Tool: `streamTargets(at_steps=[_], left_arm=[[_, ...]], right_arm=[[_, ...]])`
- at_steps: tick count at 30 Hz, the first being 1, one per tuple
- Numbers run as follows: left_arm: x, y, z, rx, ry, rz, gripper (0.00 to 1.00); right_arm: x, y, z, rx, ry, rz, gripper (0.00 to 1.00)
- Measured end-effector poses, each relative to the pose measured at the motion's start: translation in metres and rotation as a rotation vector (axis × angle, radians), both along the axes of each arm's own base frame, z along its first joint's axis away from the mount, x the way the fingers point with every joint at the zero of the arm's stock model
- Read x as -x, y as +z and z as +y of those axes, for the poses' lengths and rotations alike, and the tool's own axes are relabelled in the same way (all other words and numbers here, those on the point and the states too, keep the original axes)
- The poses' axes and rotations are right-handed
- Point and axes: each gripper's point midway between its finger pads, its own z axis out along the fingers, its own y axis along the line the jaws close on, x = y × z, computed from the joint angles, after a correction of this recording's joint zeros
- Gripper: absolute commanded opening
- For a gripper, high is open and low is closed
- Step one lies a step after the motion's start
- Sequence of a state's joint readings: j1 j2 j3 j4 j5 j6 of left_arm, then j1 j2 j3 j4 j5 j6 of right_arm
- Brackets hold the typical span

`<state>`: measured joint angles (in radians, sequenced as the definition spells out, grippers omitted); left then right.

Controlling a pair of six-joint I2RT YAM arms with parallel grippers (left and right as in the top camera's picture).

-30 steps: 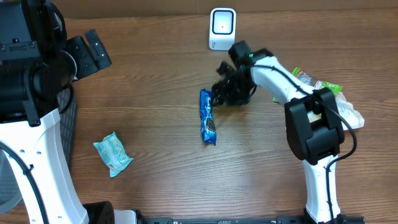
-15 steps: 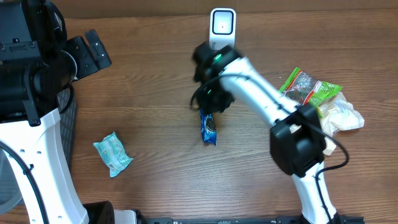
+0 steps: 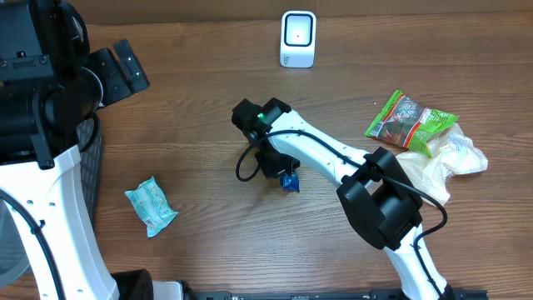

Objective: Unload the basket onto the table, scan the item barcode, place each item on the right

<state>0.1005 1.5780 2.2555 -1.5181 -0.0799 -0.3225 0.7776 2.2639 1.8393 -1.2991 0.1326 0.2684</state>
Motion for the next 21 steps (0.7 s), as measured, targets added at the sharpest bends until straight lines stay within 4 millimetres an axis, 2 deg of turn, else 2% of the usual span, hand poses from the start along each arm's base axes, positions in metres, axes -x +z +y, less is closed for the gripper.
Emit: streamTargets(at_steps=[4,7,9,12,15,18,19,20,21], left_arm=[[0.000,0.000,0.000,0.000,0.000,0.000,0.99],[0.000,0.000,0.000,0.000,0.000,0.000,1.00],[0.000,0.000,0.000,0.000,0.000,0.000,1.00],[0.000,0.000,0.000,0.000,0.000,-0.001,0.99],[0.000,0.000,0.000,0.000,0.000,0.000,1.00],[0.000,0.000,0.000,0.000,0.000,0.000,1.00],[0.000,0.000,0.000,0.000,0.000,0.000,1.00],[0.000,0.000,0.000,0.000,0.000,0.000,1.00],[0.000,0.000,0.000,0.000,0.000,0.000,1.00]], right_arm=[[0.000,0.000,0.000,0.000,-0.008,-0.002,0.04],[0.010,-0.001,0.010,-0.072,-0.003,0.071,0.04],[0.022,0.001,0.029,-0.224,0.014,0.188,0.04],[0.026,0.012,0.048,-0.421,0.021,0.302,0.04],[0.012,0.022,0.050,-0.580,-0.009,0.351,0.04],[-0.010,0.017,0.030,-0.689,-0.090,0.368,0.05],[-0.012,0.015,0.026,-0.696,-0.104,0.372,0.17],[-0.014,0.006,0.012,-0.703,-0.151,0.387,0.28],[-0.014,0.002,0.007,-0.706,-0.159,0.393,0.45]])
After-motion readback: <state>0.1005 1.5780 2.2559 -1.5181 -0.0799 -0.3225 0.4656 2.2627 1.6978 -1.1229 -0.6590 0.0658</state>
